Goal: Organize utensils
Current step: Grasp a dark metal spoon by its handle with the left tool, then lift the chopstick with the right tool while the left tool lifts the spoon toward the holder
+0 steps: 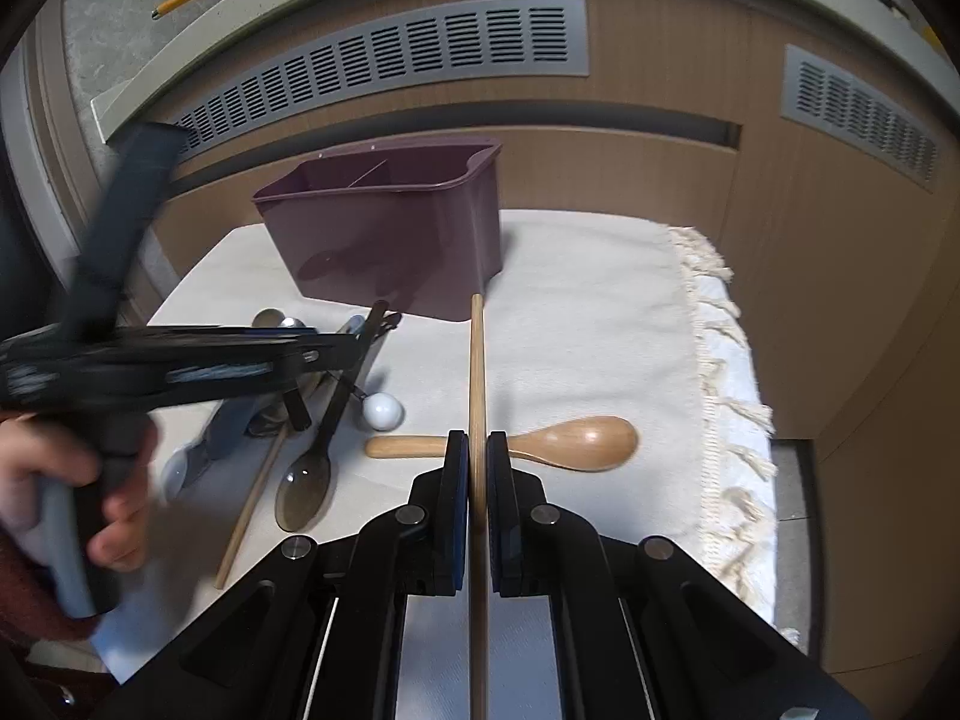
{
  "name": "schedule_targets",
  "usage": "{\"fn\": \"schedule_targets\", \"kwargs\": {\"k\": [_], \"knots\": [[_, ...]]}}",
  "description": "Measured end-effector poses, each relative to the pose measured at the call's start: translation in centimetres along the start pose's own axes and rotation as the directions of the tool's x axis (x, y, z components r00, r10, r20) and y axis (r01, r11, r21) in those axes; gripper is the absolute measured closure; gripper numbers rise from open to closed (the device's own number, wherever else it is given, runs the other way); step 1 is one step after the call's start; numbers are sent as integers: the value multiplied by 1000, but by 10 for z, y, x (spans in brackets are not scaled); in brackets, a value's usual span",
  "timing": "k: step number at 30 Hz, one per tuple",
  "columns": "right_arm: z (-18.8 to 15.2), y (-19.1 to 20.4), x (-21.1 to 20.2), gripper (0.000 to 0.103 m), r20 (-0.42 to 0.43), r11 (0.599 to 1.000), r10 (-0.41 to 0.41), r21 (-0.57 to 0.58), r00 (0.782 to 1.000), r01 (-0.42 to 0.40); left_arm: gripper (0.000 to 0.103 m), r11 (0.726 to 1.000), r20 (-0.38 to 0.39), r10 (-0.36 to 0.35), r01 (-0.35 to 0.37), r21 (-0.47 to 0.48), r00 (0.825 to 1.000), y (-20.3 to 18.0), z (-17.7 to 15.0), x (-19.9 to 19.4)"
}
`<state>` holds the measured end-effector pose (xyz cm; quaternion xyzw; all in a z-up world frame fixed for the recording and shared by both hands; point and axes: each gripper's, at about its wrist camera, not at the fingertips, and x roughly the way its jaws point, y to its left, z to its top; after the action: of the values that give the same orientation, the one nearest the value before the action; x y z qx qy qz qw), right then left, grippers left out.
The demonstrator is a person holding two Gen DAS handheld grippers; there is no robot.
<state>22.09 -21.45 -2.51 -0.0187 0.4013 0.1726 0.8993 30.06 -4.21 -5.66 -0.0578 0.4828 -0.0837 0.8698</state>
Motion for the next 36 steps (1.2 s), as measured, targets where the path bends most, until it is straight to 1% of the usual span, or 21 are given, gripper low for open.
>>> {"fn": "schedule_targets", "kwargs": {"k": [4, 5, 7, 8, 10, 11, 13, 17, 20, 24, 28, 30, 33, 35, 36], "knots": [[-4, -1, -5, 99, 9, 1000, 4, 17, 1000, -4, 73, 998, -43, 37, -35, 46, 998, -9, 5, 20], [-5, -1, -5, 99, 10, 1000, 4, 19, 1000, -4, 75, 998, -51, 42, -40, 52, 998, -10, 6, 25], [-5, 2, -6, 99, 12, 1000, -5, 17, 1000, 4, 81, 996, -30, 62, -60, 74, 998, -10, 9, 27], [-4, 3, -5, 99, 15, 1000, -12, 16, 1000, 12, 87, 995, -27, 61, -59, 77, 998, -11, 9, 29], [-3, 4, -5, 99, 19, 1000, -17, 17, 1000, 16, 89, 997, -19, 28, -26, 75, 999, -7, 7, 28], [-2, 5, -6, 99, 25, 1000, -16, 18, 1000, 15, 91, 997, -12, 22, -21, 78, 1000, -7, 5, 25], [-1, 7, -9, 99, 37, 1000, -22, 19, 999, 21, 91, 995, 16, 1, -2, 98, 1000, -5, -2, 14], [0, 11, -15, 99, 58, 1000, -15, 26, 998, 14, 91, 991, 80, -50, 40, 124, 996, 0, -18, -19], [1, 18, -17, 99, 68, 1000, -11, 23, 998, 10, 91, 990, 128, -88, 72, 122, 988, 10, -28, -48], [4, 28, -20, 99, 79, 1000, 3, 14, 997, -4, 91, 990, 209, -107, 85, 109, 972, 22, -36, -79], [11, 33, -29, 99, 106, 999, 29, 11, 994, -31, 91, 990, 297, -138, 120, 80, 945, 38, -34, -116], [16, 33, -37, 99, 134, 999, 41, 11, 990, -43, 91, 988, 311, -152, 137, 70, 938, 44, -32, -130], [29, 32, -45, 99, 174, 998, 61, 18, 983, -65, 91, 987, 360, -160, 144, 72, 919, 54, -25, -153], [40, 32, -48, 99, 189, 997, 77, 15, 979, -81, 91, 984, 407, -178, 162, 73, 896, 60, -11, -174], [52, 34, -51, 99, 209, 996, 88, 2, 974, -90, 91, 982, 440, -187, 171, 76, 878, 62, -2, -186]]}}
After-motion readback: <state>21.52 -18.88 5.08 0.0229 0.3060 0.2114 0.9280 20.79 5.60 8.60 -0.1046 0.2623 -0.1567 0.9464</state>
